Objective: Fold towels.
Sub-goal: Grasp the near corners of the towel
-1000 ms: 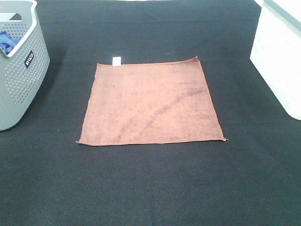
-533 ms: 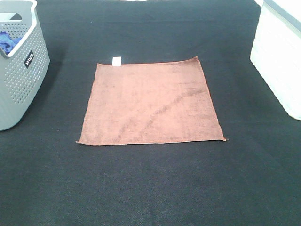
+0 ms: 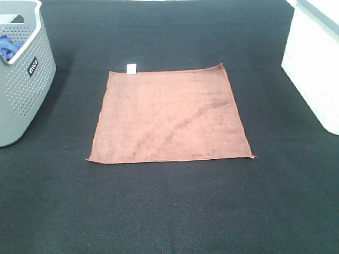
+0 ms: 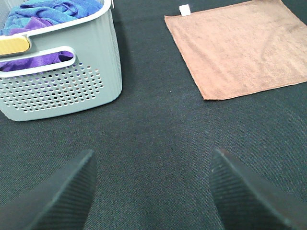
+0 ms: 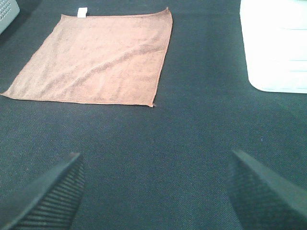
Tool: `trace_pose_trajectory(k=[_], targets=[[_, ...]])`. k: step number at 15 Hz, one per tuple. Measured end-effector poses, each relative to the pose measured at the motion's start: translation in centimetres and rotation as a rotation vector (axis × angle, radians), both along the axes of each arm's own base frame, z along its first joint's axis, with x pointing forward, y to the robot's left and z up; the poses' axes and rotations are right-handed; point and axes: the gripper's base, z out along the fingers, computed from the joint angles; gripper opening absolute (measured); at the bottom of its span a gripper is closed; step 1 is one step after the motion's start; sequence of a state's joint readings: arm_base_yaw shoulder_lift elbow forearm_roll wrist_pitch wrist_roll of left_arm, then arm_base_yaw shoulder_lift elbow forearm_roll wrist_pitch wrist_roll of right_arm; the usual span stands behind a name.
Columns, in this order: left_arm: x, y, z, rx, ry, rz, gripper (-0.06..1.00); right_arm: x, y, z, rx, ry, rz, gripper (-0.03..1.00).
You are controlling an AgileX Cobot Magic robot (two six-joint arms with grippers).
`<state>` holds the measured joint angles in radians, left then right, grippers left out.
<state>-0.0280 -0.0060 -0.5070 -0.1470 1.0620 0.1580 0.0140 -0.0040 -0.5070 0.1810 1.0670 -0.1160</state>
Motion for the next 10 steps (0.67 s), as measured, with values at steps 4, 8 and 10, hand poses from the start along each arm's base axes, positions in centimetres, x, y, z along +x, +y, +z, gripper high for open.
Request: trace_pose_trajectory(k=[4,8,10], targets=[[0.0,0.0,0.0,0.0,0.0,0.0,0.65,0.0,0.0,0.0,0.0,0.0,0.0,0.76],[0.0,0.0,0.0,0.0,0.0,0.0,0.65,0.0,0.0,0.0,0.0,0.0,0.0,0.76],[0.0,0.0,0.0,0.0,0.0,0.0,0.65,0.0,0.0,0.0,0.0,0.0,0.0,0.76]])
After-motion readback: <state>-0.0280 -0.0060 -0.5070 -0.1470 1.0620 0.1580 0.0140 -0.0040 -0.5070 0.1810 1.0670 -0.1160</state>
